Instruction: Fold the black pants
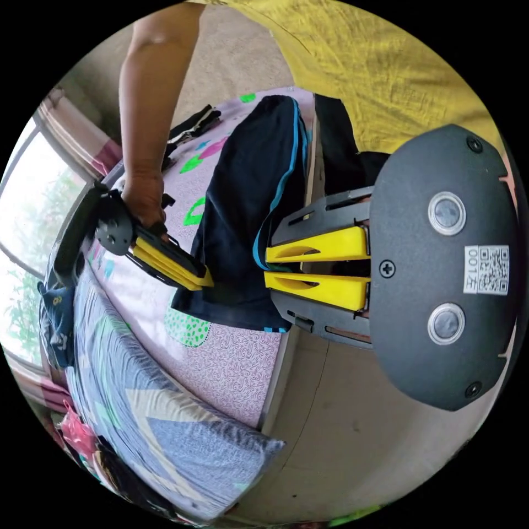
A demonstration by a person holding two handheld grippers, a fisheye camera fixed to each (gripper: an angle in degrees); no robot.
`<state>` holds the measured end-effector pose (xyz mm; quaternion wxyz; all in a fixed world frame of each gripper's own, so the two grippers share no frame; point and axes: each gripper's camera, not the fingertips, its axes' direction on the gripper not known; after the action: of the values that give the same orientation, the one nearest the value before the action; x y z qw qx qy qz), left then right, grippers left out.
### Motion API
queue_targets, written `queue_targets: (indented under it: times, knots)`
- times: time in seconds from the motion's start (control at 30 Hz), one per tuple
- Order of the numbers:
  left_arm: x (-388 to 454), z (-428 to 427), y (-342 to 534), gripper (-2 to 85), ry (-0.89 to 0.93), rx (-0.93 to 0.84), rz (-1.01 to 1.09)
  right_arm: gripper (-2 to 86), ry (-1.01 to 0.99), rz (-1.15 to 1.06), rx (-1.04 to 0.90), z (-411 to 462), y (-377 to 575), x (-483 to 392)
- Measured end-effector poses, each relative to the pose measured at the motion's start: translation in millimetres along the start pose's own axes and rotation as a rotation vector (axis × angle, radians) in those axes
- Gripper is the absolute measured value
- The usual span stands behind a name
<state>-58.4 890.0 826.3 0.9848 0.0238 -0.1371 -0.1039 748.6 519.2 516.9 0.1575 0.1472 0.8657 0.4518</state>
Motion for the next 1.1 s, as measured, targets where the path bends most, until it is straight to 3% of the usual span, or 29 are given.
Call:
queue_targets:
  times: [0.17,0.53,0.63,0.73,0.9,1.1]
  knots:
    - [-30.3,-18.9,3.7,-0.9,0.003,0.061,-0.023,2.5,0.061,0.172,0.167,-3.2,27.6,46.3]
    - [-92.2,-22.8,3.0,-1.6,-0.092,-0.024,-0.084,5.2,0.101,0.422,0.157,64.9,46.4,111.0]
    - [-107.6,-28.3,-0.7,-1.4,-0.075,-0.022,-0.122,4.9,0.058,0.503,0.303,57.4,74.7,110.6]
    - [-123.2,-34.3,-11.0,-1.3,0.019,0.012,-0.187,4.6,-0.018,0.439,0.431,57.1,104.8,80.2]
    - [-147.9,-30.3,-29.7,-0.8,0.141,0.036,-0.341,6.5,-0.04,0.291,0.289,117.1,130.9,-5.1]
    - [-179.2,-13.6,-38.5,2.7,0.274,0.011,-0.587,8.5,-0.05,0.317,0.179,167.4,158.4,-50.1]
